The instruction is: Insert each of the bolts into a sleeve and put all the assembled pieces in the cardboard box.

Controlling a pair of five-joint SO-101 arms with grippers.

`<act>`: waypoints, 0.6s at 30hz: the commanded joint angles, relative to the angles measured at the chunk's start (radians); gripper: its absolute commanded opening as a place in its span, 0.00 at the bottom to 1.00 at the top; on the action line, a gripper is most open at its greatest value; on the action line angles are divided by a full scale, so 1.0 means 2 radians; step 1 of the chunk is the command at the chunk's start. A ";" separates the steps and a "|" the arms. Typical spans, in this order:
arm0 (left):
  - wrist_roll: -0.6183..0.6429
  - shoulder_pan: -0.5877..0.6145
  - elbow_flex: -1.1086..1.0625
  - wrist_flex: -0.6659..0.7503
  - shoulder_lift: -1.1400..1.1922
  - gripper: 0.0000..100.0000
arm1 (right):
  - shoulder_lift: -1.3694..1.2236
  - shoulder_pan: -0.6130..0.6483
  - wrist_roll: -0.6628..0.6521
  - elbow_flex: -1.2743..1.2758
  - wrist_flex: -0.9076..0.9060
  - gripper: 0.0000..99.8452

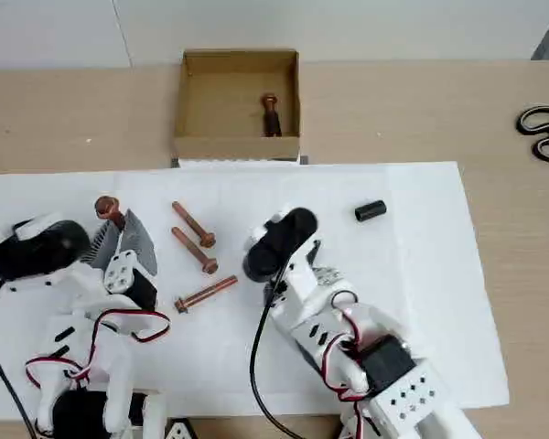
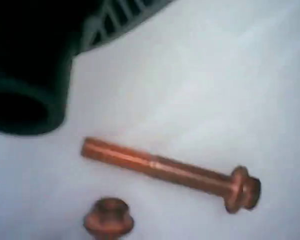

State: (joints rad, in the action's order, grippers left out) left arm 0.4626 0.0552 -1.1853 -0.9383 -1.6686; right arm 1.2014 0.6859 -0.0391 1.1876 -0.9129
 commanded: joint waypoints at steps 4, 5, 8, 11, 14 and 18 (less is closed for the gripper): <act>0.047 -0.004 0.002 0.046 -0.004 0.01 | 0.009 0.053 0.005 0.040 0.104 0.00; 0.053 -0.004 0.002 0.045 -0.003 0.01 | 0.009 0.058 0.005 0.044 0.116 0.00; 0.059 -0.016 0.000 0.040 -0.004 0.01 | 0.009 0.073 0.005 0.048 0.135 0.00; 0.076 -0.044 0.003 0.028 -0.006 0.01 | 0.009 0.089 0.005 0.048 0.136 0.00; 0.108 -0.071 0.009 0.024 -0.006 0.01 | 0.009 0.098 0.006 0.048 0.136 0.00; 0.140 -0.101 0.025 0.011 -0.003 0.01 | 0.009 0.099 0.015 0.047 0.147 0.00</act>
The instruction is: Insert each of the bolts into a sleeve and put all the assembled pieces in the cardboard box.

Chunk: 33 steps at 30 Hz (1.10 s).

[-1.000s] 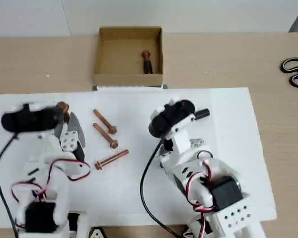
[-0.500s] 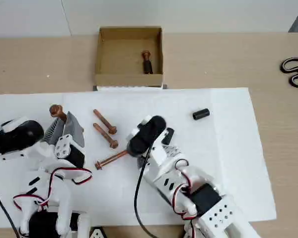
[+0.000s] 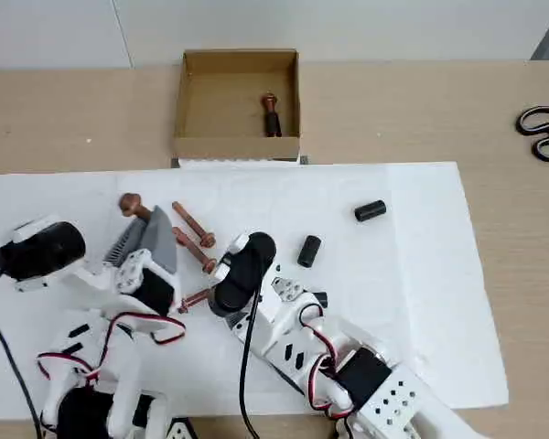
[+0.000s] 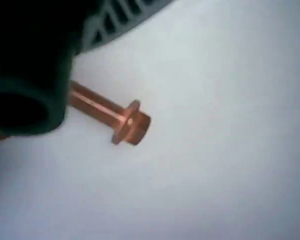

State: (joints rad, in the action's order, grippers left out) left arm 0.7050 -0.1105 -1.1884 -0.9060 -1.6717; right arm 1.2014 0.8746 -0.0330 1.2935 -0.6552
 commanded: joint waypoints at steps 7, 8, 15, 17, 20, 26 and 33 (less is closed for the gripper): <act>0.020 -0.023 0.030 -0.036 -0.002 0.01 | 0.009 0.004 0.016 -0.007 0.020 0.00; 0.020 -0.024 0.030 -0.036 -0.002 0.01 | 0.009 0.004 0.016 -0.007 0.020 0.00; 0.019 -0.051 0.030 -0.043 -0.002 0.01 | 0.023 0.011 0.014 -0.015 0.020 0.00; 0.019 -0.065 0.030 -0.044 -0.002 0.01 | 0.034 0.015 0.014 -0.014 0.020 0.00; 0.019 -0.071 0.029 -0.044 -0.001 0.01 | 0.045 0.013 0.013 -0.012 0.016 0.00; 0.018 -0.071 0.029 -0.051 -0.001 0.01 | 0.048 0.013 0.013 -0.012 0.016 0.00; 0.008 -0.075 0.032 -0.068 -0.001 0.01 | 0.048 0.013 0.013 -0.012 0.020 0.00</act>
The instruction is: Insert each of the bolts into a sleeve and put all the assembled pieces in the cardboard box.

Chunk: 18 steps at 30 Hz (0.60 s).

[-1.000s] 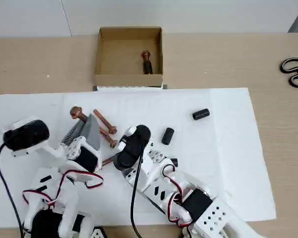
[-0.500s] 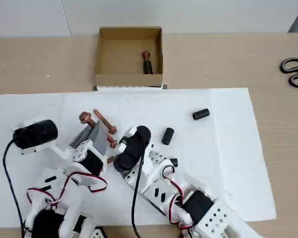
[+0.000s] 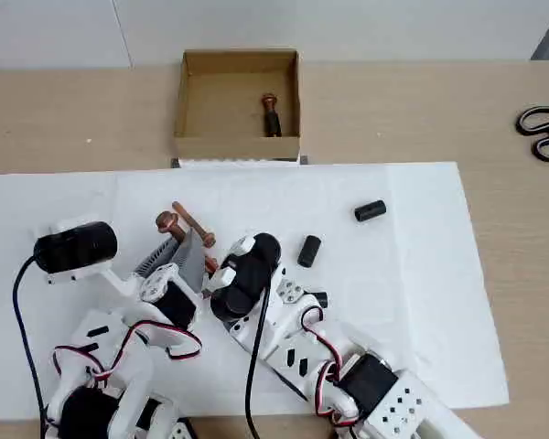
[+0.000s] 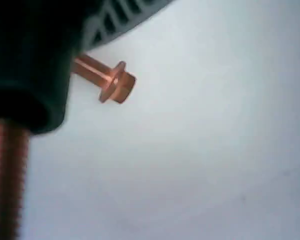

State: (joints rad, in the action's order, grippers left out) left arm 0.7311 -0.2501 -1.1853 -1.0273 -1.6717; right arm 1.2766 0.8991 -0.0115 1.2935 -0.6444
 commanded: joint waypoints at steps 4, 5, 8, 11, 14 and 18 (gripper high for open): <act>-0.005 -0.038 0.043 -0.023 -0.001 0.01 | 0.010 0.000 0.002 -0.012 0.015 0.00; -0.005 -0.040 0.043 -0.023 -0.001 0.01 | 0.010 0.000 0.002 -0.012 0.015 0.00; -0.006 -0.042 0.043 -0.025 -0.001 0.01 | 0.010 -0.003 0.002 -0.012 0.015 0.00; -0.020 -0.043 0.044 -0.037 -0.001 0.01 | 0.010 -0.016 0.000 -0.016 0.016 0.00; -0.032 -0.044 0.044 -0.051 -0.001 0.01 | 0.010 -0.020 -0.016 -0.023 0.022 0.00; -0.055 -0.044 0.044 -0.066 -0.001 0.01 | 0.007 -0.020 -0.020 -0.035 0.019 0.00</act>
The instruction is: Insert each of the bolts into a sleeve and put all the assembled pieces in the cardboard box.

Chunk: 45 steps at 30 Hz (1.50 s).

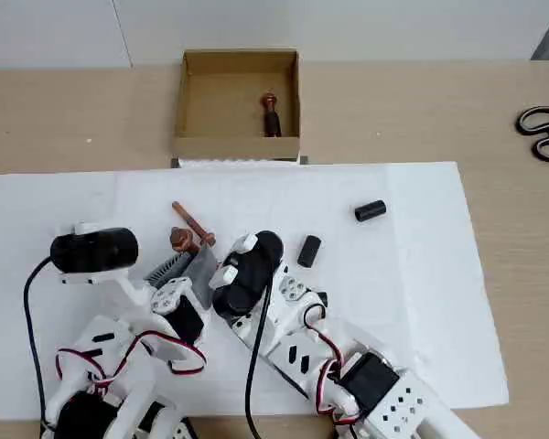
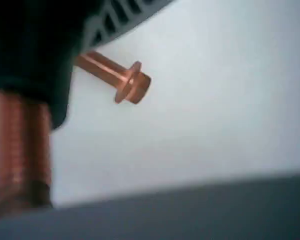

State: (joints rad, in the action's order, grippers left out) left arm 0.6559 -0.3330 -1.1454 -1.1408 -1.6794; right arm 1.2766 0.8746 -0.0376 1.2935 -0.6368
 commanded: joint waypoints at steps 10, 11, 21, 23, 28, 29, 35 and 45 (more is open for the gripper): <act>-0.097 -0.002 0.024 -0.070 0.003 0.01 | 0.010 0.024 -0.026 -0.035 0.019 0.00; -0.102 -0.002 0.024 -0.073 0.003 0.01 | 0.010 0.024 -0.028 -0.035 0.019 0.00; -0.077 0.002 0.066 -0.074 0.002 0.01 | 0.010 -0.008 -0.031 -0.055 0.030 0.00; -0.063 0.002 0.069 -0.074 0.002 0.01 | 0.010 -0.016 -0.032 -0.056 0.039 0.00; -0.059 0.002 0.063 -0.074 0.003 0.01 | 0.008 -0.017 -0.032 -0.056 0.040 0.00; -0.059 0.002 0.060 -0.075 0.003 0.01 | 0.008 -0.017 -0.032 -0.056 0.040 0.00; -0.061 0.002 0.042 -0.076 0.003 0.01 | 0.010 0.013 -0.032 -0.057 0.039 0.00; -0.084 0.002 0.043 -0.101 0.003 0.01 | 0.010 0.013 -0.033 -0.057 0.039 0.00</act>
State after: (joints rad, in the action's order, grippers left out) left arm 0.5040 -0.3345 -1.0533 -1.2958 -1.6855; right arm 1.2720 0.9022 -0.0990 1.2689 -0.6045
